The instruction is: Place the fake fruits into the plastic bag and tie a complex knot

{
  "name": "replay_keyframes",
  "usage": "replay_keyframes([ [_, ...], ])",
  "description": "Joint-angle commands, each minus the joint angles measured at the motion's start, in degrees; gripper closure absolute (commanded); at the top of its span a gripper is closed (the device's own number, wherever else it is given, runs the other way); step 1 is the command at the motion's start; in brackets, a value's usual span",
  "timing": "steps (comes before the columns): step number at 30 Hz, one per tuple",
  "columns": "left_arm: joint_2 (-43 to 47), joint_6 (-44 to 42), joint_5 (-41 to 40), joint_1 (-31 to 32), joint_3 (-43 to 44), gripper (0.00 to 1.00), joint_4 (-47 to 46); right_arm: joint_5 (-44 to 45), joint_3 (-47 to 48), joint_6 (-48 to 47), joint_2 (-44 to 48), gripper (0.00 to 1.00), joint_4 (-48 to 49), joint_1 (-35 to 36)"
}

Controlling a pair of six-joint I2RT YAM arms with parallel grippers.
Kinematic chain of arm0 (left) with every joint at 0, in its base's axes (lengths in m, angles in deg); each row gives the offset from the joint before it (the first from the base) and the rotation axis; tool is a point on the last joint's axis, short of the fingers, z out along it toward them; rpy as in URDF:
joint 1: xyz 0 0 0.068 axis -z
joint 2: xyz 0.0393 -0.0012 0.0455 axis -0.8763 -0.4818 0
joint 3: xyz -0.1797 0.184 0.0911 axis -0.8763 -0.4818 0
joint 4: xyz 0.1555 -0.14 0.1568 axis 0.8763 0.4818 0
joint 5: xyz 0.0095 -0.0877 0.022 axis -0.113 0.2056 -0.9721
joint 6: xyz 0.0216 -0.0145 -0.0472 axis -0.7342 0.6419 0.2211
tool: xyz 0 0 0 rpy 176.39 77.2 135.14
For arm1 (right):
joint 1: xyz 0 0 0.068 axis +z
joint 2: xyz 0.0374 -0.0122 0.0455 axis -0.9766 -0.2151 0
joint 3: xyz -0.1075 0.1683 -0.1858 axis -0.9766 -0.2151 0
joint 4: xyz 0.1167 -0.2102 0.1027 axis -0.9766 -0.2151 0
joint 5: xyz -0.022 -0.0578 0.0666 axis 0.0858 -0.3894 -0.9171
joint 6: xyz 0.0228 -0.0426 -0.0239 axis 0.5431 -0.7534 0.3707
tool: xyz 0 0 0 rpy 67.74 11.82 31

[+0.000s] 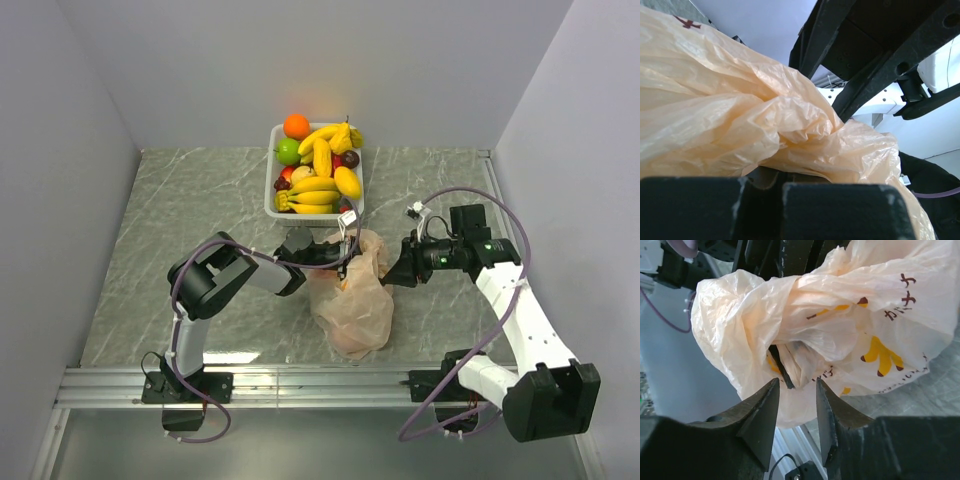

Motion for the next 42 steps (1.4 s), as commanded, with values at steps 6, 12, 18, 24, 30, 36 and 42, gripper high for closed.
replay_keyframes([
  [6, 0.5, -0.4, 0.7, 0.9, 2.2, 1.0, -22.2, -1.2, 2.6, 2.3, -2.6, 0.56, 5.4, 2.6],
  [12, 0.2, -0.4, 0.7, 1.0, 2.4, 0.99, -22.0, -2.2, 3.1, 4.2, -3.9, 0.6, 8.3, 4.0],
  [18, 0.4, -0.6, 0.4, 1.0, 2.0, 0.99, -21.5, -1.4, 3.1, 3.4, -3.2, 0.85, 7.2, 4.2],
  [24, 1.0, -1.6, 1.0, 0.5, 1.1, 0.99, -20.1, -1.2, 4.0, 2.5, -2.0, 1.0, 5.8, 3.0],
  [30, 4.1, -5.3, 1.0, -0.9, -1.7, 0.76, -14.0, -0.8, 3.6, 1.1, -1.5, 1.0, 5.9, 2.3],
  [36, 10.8, -12.9, 2.5, -4.3, -6.2, 0.57, -3.2, -3.3, 3.3, -0.3, -2.6, 1.0, 7.1, 1.4],
  [42, 21.4, -30.1, 4.6, -9.1, -7.3, 0.53, 24.3, -9.0, 0.9, 2.4, -3.4, 1.0, 13.8, 1.1],
])
